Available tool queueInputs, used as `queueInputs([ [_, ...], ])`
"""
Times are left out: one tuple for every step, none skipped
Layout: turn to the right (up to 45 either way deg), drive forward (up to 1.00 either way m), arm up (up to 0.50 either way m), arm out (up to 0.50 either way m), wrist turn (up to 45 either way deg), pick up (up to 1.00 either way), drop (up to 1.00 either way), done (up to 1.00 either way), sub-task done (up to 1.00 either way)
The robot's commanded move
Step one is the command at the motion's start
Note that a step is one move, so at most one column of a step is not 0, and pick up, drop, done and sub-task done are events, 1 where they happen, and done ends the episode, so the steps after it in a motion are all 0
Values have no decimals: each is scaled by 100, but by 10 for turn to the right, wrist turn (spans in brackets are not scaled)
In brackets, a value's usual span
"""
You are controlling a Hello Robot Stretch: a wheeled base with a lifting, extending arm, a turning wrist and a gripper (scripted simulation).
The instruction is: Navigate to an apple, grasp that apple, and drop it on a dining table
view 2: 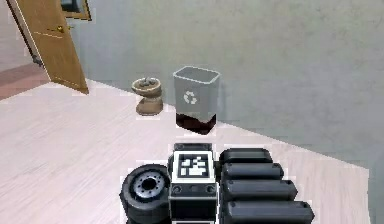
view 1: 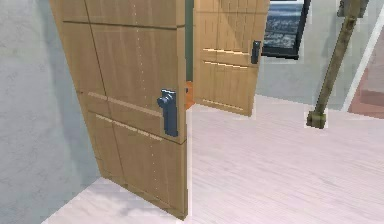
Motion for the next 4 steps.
queueInputs([
  [450, 0, 0, 0, 0, 0, 0, 0, 0],
  [30, 0, 0, 0, 0, 0, 0, 0, 0],
  [0, 20, 0, 0, 0, 0, 0, 0, 0],
  [-180, 0, 0, 0, 0, 0, 0, 0, 0],
])
